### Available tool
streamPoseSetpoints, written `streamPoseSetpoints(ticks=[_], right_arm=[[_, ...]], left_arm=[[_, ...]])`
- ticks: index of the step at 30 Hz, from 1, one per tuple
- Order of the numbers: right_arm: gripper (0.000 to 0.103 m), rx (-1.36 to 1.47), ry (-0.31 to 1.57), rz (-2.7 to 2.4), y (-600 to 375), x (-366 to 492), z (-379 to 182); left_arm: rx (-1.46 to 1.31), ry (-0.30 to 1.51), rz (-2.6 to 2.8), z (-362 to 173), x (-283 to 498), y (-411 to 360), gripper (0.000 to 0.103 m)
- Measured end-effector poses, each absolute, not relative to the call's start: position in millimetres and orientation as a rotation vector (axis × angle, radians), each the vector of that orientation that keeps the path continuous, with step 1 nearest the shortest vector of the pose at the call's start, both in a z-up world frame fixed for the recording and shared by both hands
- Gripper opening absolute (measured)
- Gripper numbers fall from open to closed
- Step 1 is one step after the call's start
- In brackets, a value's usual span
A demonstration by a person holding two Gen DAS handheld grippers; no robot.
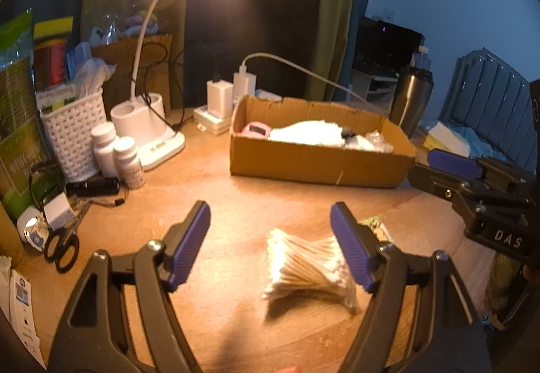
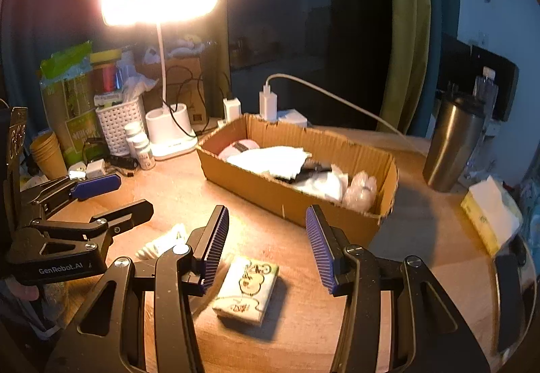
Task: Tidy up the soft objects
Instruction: 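Withdraw both open tools from the box toward the swab bag and tissue pack, then grasp the bagged cotton swabs with the left tool while the right tool grasps the tissue pack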
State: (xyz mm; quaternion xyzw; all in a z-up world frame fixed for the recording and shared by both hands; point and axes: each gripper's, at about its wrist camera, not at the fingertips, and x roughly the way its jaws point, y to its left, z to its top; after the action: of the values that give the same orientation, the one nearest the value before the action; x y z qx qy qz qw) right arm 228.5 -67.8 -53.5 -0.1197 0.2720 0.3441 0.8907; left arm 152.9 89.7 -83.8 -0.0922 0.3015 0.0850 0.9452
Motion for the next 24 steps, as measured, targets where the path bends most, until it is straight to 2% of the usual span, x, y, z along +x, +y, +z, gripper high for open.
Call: streamPoseSetpoints(ticks=[18,20,24], right_arm=[[0.051,-0.236,0.728,0.742,-66.1,230.6,-104.1],[0.055,-0.235,0.75,0.746,-63.7,231.6,-108.3],[0.057,-0.247,0.775,0.744,-60.4,233.0,-115.5]], left_arm=[[-0.175,0.745,0.118,-122.4,161.8,70.4,0.077],[-0.178,0.77,0.1,-127.5,164.2,68.8,0.08],[-0.203,0.796,0.077,-134.9,165.3,69.9,0.086]])
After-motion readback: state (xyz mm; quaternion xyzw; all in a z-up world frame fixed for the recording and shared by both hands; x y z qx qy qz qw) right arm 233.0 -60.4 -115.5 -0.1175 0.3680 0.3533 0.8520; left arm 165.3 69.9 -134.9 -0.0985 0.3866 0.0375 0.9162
